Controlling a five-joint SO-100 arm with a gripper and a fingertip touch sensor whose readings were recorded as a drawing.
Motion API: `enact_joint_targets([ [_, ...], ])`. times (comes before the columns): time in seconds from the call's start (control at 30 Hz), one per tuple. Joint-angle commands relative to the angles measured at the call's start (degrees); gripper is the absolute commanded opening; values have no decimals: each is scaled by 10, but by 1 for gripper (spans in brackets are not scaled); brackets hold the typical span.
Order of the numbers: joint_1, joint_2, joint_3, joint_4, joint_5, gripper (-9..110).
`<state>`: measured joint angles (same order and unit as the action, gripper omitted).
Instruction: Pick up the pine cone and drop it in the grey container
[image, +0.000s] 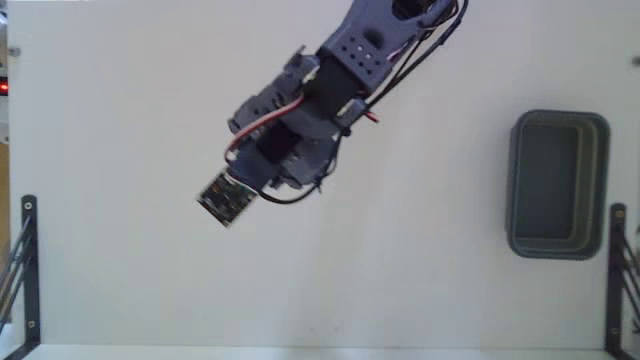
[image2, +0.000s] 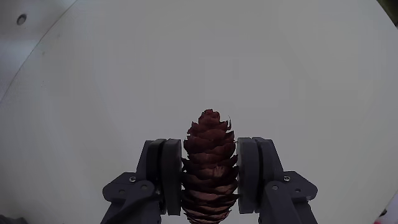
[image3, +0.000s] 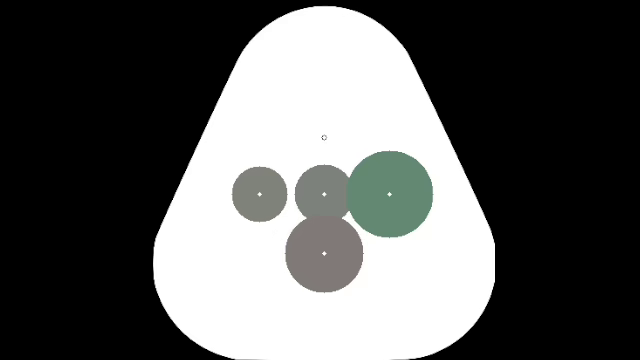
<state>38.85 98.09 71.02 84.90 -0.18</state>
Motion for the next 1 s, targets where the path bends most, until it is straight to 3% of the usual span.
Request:
enact_joint_targets([
  [0.0, -21, 11, -27, 4, 2, 44],
  [0.97, -350, -16, -38, -12, 2, 44],
])
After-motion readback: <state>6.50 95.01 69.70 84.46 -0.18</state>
